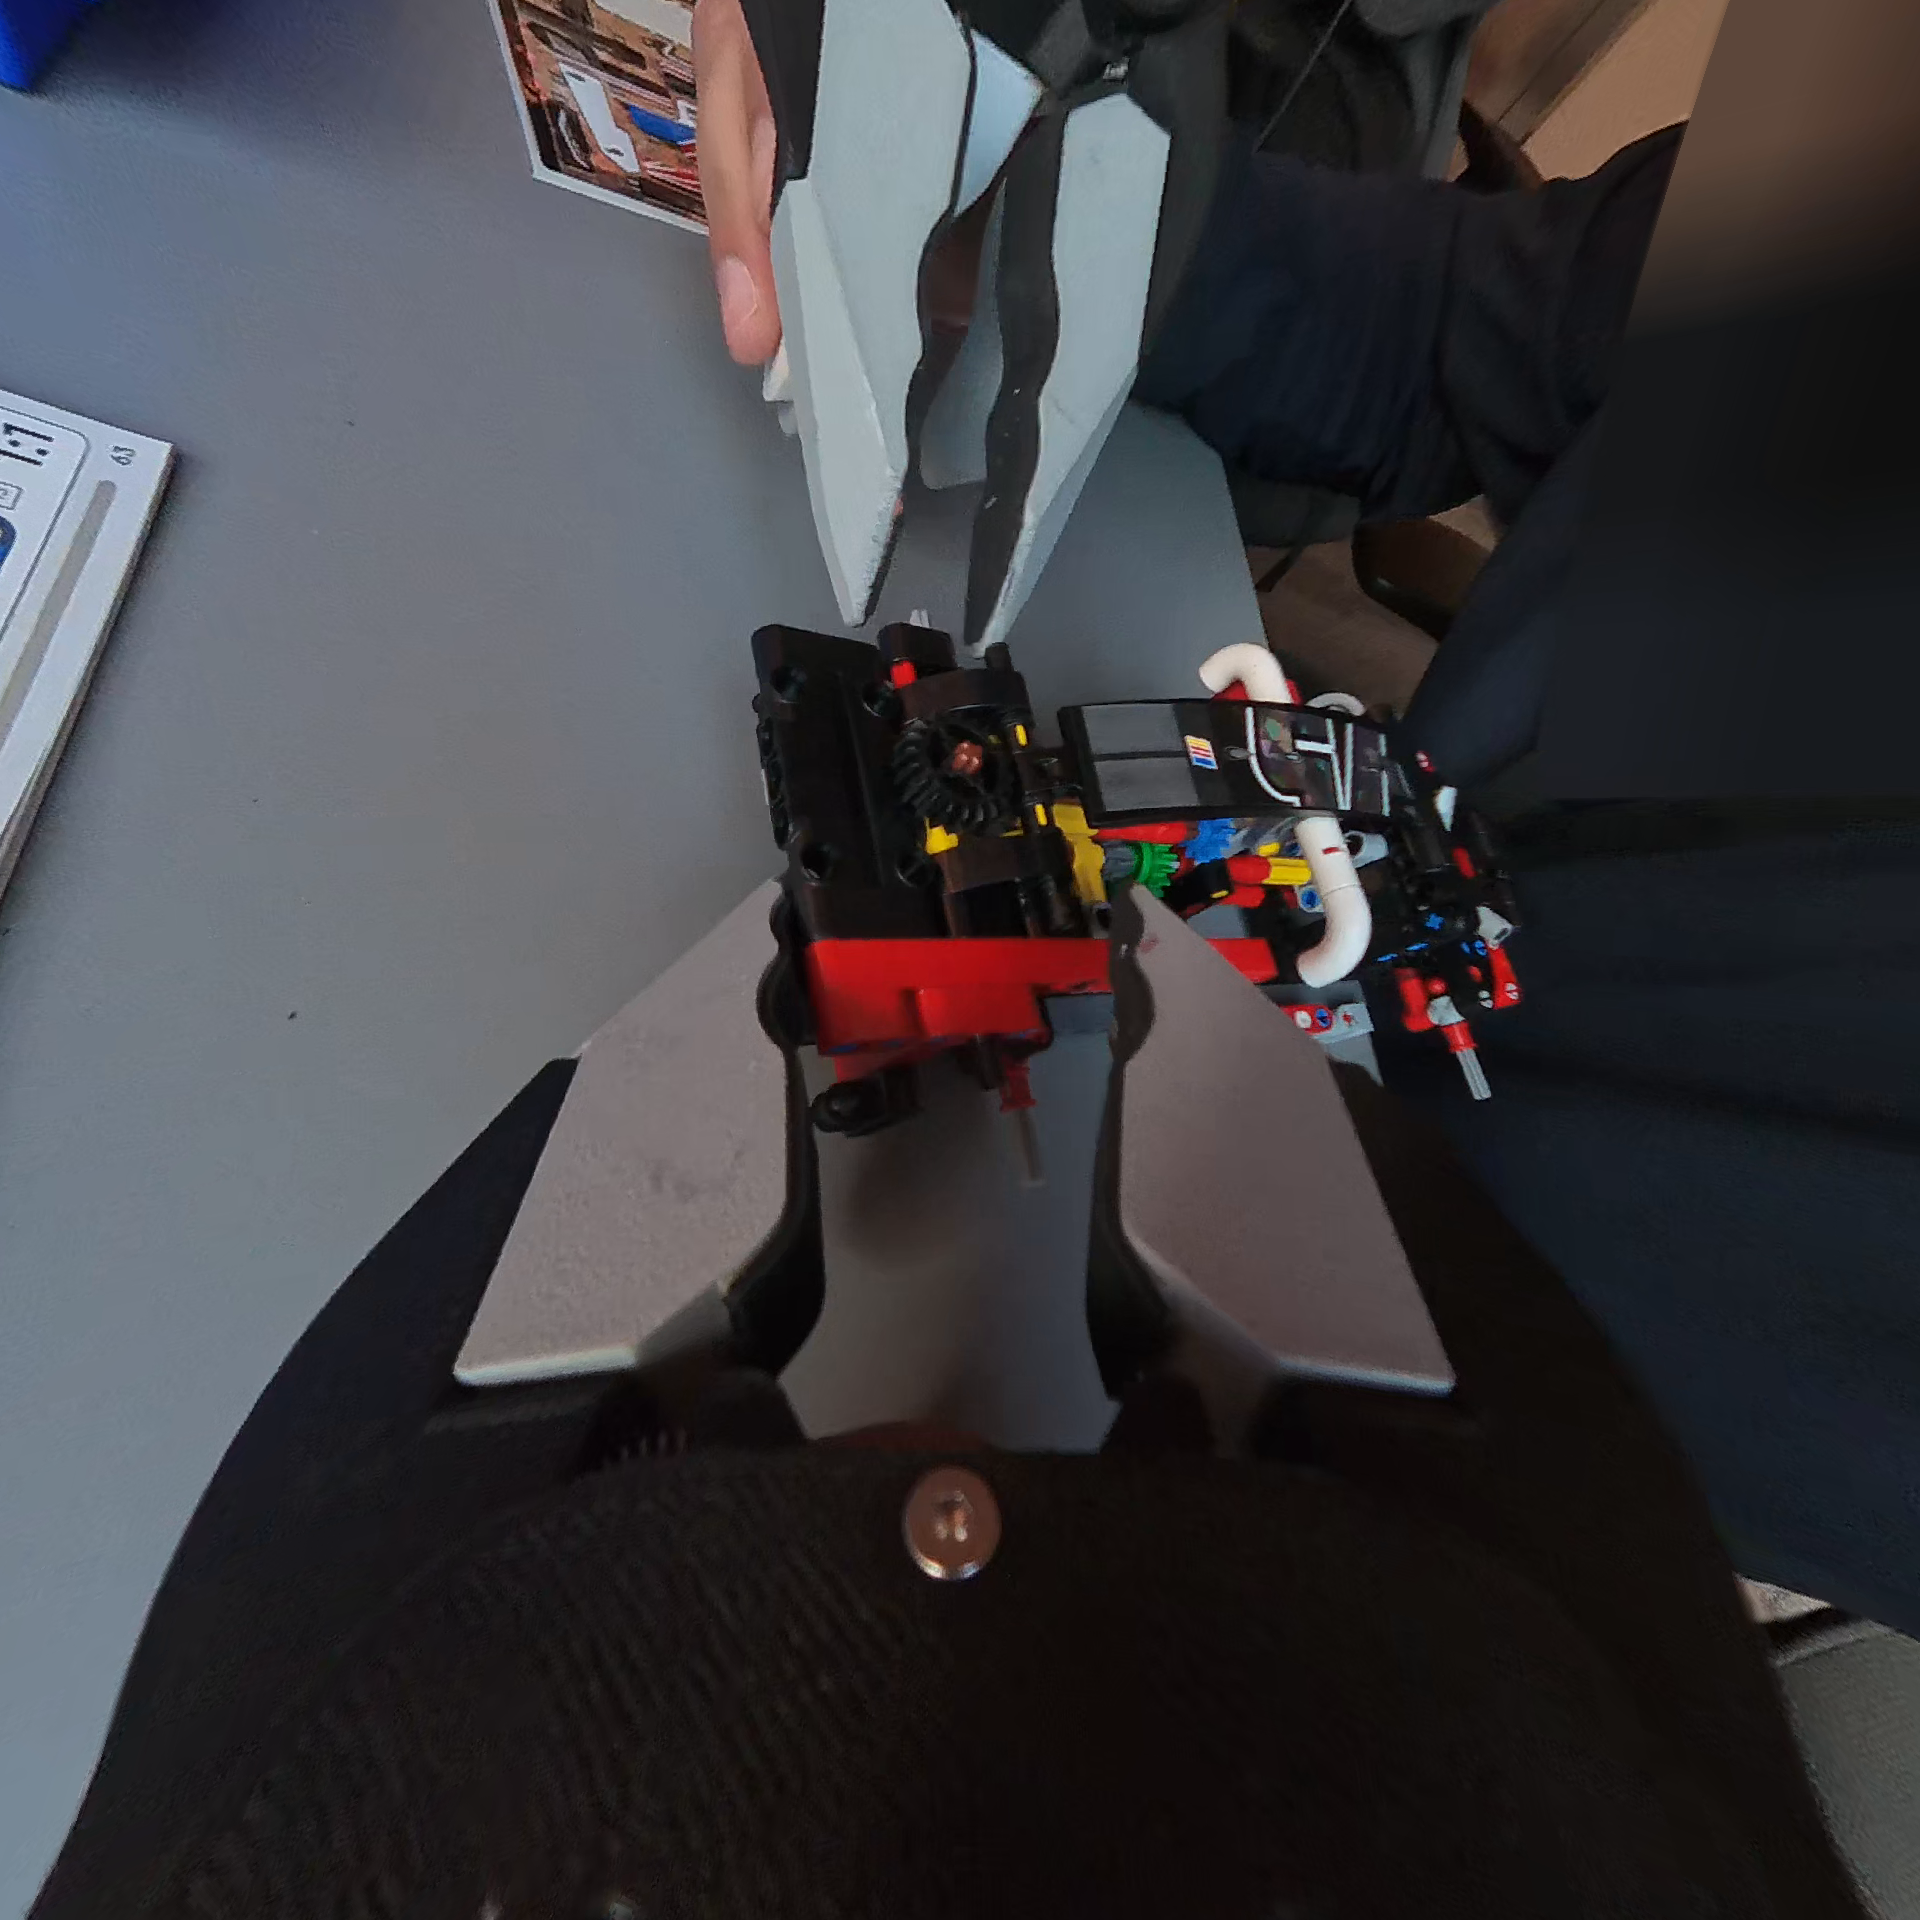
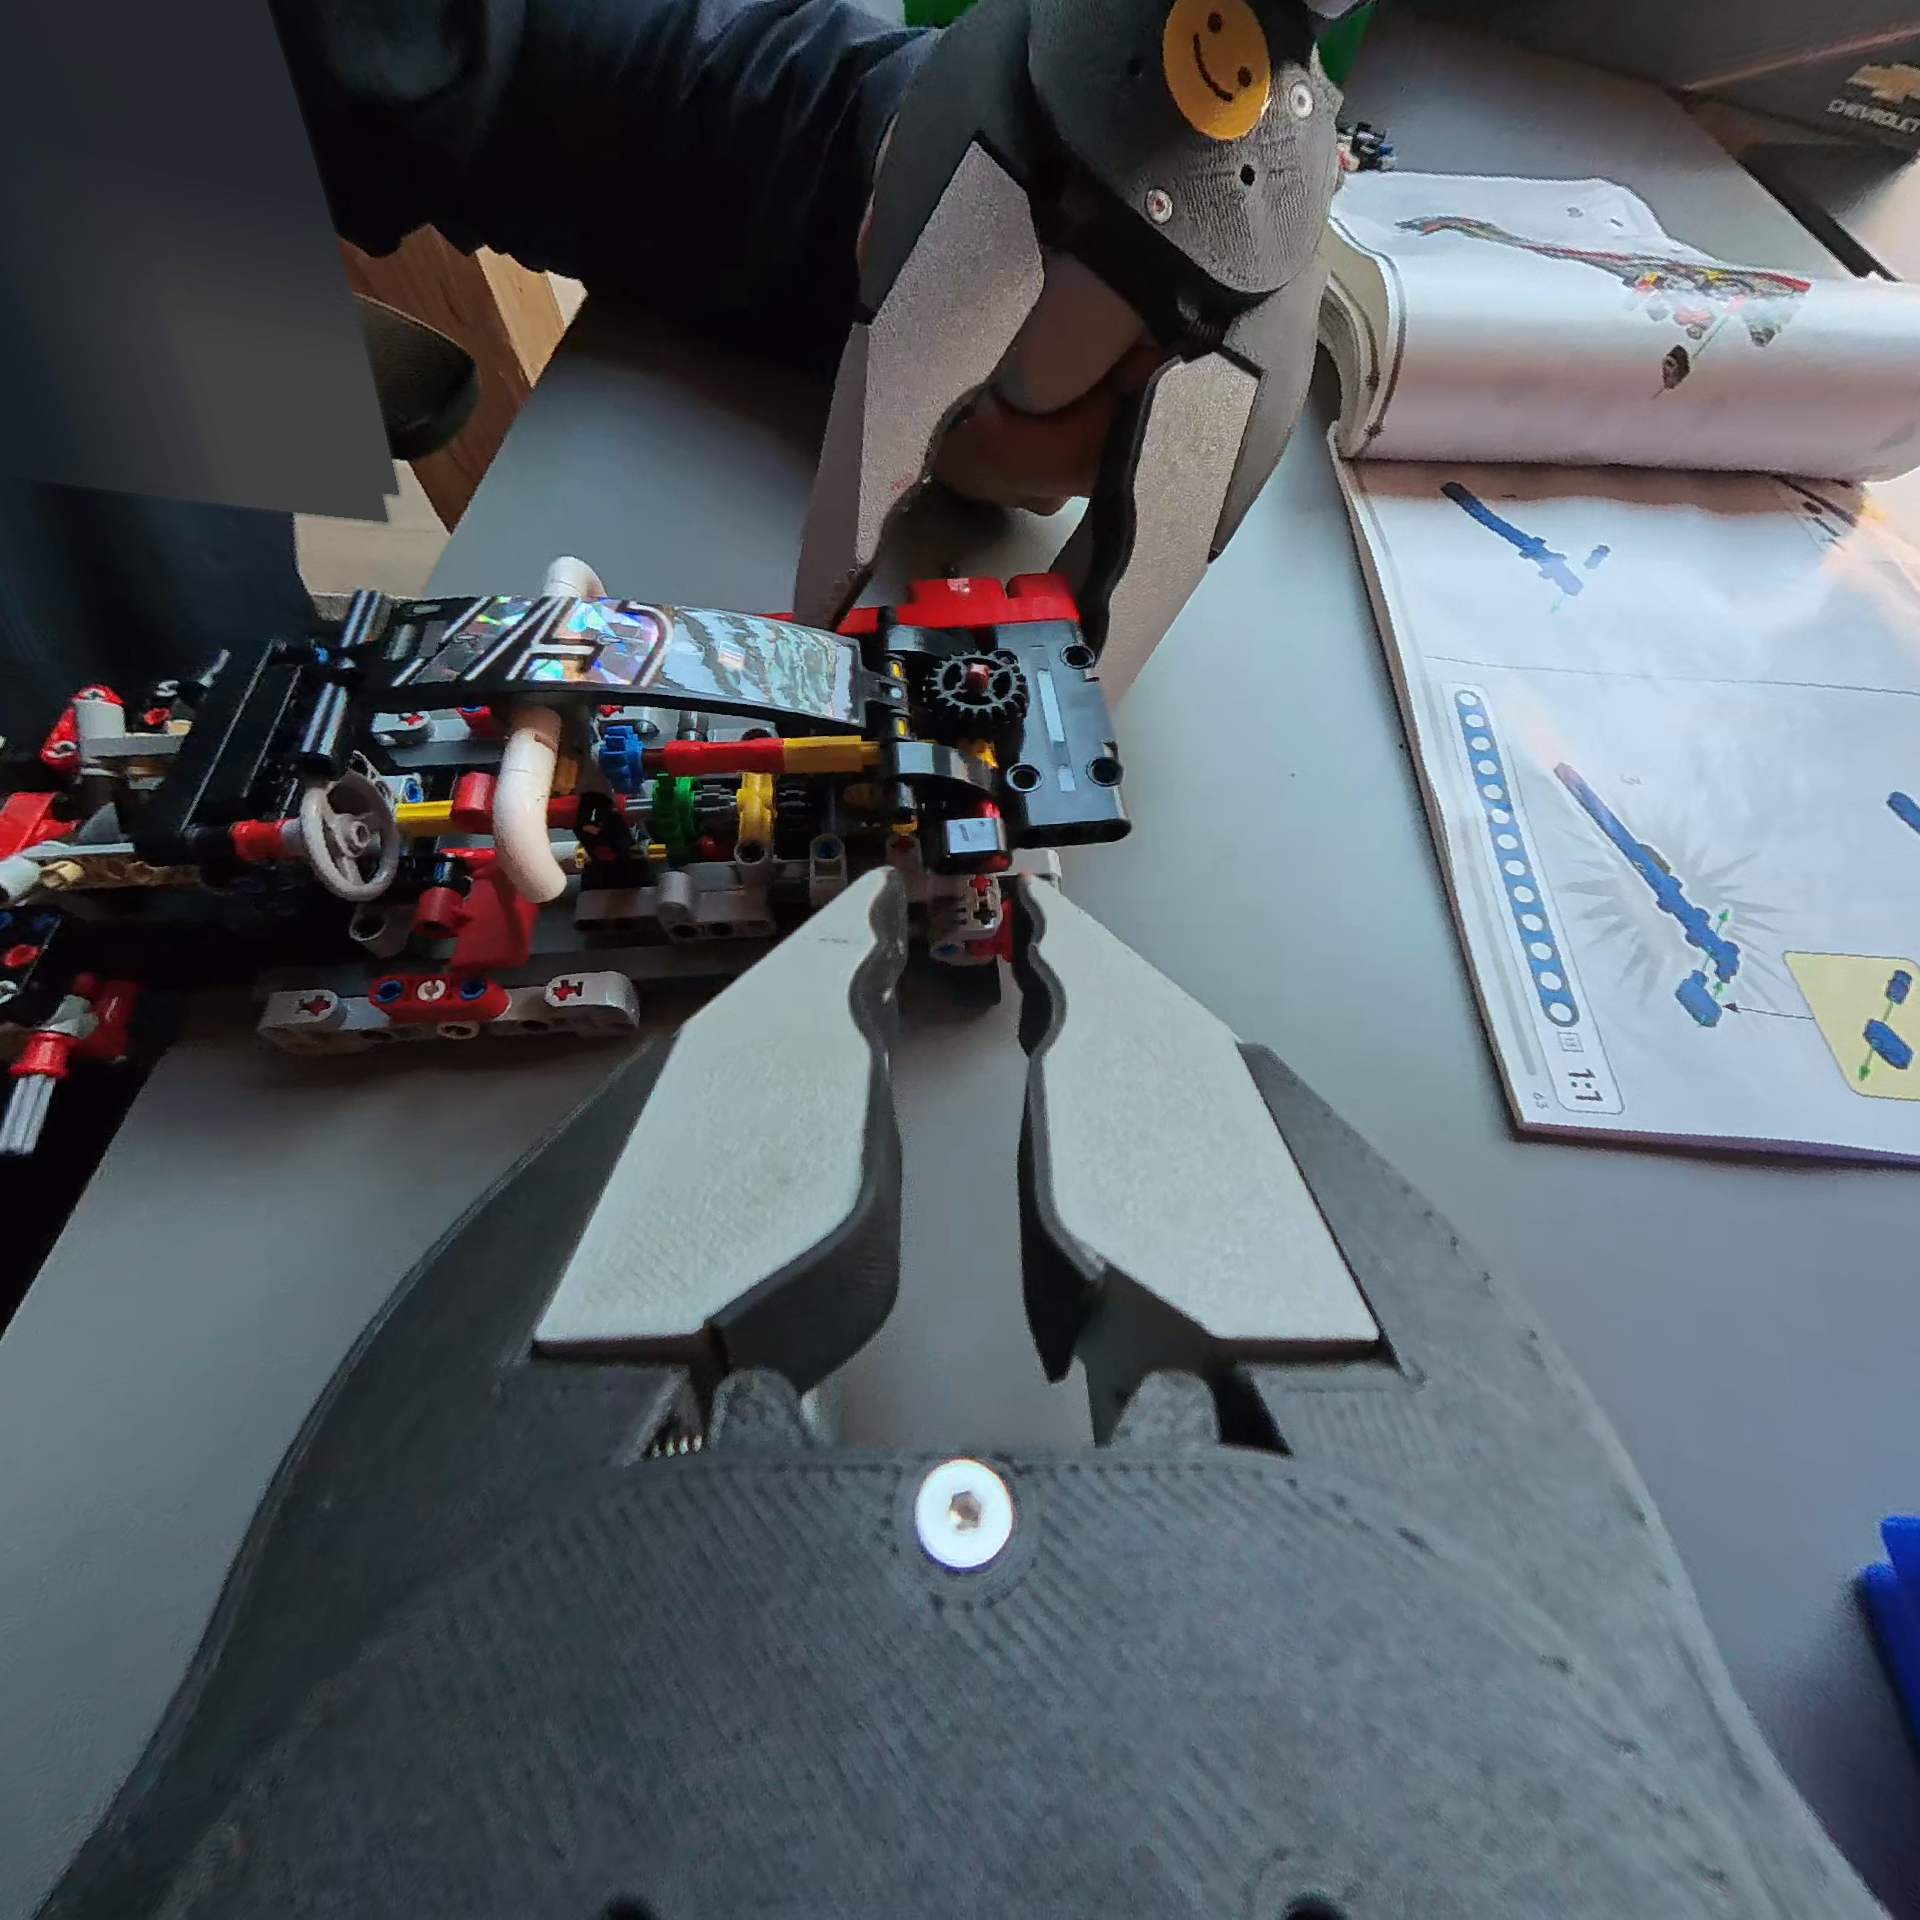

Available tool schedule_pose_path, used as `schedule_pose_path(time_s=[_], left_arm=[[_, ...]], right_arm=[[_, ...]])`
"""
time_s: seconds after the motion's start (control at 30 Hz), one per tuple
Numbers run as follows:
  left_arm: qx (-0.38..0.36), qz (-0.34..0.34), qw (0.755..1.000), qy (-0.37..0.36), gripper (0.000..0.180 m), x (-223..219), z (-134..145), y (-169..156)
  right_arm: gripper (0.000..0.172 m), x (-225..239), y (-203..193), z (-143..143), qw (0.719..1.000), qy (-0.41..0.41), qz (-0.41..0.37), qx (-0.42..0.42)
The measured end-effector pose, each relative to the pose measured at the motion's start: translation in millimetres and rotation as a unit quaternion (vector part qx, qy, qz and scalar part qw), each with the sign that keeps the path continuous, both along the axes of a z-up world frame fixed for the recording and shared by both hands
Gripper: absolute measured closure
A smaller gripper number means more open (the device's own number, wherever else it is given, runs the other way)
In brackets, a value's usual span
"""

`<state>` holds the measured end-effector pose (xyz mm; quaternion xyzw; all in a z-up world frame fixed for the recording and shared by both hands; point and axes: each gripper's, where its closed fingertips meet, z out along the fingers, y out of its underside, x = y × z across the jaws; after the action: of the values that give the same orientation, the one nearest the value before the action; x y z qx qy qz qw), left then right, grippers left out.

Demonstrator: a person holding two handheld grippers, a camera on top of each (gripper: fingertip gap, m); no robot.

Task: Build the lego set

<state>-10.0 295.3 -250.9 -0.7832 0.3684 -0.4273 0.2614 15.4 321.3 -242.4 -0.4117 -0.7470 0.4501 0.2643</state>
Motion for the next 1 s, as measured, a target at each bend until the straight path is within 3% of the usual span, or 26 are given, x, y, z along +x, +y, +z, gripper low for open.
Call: schedule_pose_path(time_s=[0.07,1.0], left_arm=[[0.001,0.006,1.0,-0.001,0.127,0.1,-0.5,1.9],[-0.026,-0.005,1.0,-0.009,0.133,2.8,-0.9,4.9]], right_arm=[[0.164,-2.2,0.8,-1.7,1.0,-0.001,-0.006,0.009],[0.164,-3.8,0.9,-3.3,0.999,-0.028,0.001,-0.022]])
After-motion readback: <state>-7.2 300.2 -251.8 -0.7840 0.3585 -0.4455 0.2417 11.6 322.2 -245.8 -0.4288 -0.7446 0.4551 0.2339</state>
